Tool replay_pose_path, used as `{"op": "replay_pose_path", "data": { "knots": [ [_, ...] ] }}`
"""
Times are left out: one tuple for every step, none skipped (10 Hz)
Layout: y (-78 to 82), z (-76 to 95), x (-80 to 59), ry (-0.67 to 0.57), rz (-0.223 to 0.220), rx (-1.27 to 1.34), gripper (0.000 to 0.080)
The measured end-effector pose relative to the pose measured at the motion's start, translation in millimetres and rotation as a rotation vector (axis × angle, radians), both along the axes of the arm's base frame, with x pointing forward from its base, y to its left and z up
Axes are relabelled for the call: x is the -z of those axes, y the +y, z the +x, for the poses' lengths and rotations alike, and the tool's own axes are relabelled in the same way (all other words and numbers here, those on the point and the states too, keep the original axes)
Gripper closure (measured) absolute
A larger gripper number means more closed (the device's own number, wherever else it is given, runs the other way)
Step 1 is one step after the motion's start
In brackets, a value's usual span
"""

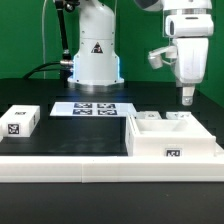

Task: Assemble cabinet

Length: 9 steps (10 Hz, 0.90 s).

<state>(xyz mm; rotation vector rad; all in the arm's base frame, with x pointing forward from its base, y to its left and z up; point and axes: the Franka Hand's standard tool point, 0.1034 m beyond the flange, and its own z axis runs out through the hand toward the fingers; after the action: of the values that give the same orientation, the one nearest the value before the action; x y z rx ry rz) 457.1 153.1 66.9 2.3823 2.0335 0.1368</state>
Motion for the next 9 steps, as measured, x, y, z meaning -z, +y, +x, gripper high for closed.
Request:
{"op": "replay_pose_path", "data": {
  "knots": [
    [-4.1, 1.8, 1.1, 0.004, -0.003, -0.005, 0.0002],
    [-5.6, 3.0, 1.3, 0.004, -0.003, 0.002, 0.0002],
    [-5.5, 2.7, 1.6, 0.005, -0.003, 0.002, 0.0002],
    [-5.6, 2.6, 1.8, 0.005, -0.003, 0.002, 0.0002],
    [-5.3, 1.8, 2.6, 0.006, -0.003, 0.001, 0.0002],
    [-0.5, -3.7, 8.0, -0.002, 0.008, -0.007, 0.0002],
    [5.6, -11.1, 15.6, 0.005, 0.014, -0.02, 0.0002],
    [8.9, -15.7, 20.8, 0.013, 0.016, -0.027, 0.0002],
    [12.1, -21.6, 28.2, 0.025, 0.019, -0.034, 0.0002]
  ]
}}
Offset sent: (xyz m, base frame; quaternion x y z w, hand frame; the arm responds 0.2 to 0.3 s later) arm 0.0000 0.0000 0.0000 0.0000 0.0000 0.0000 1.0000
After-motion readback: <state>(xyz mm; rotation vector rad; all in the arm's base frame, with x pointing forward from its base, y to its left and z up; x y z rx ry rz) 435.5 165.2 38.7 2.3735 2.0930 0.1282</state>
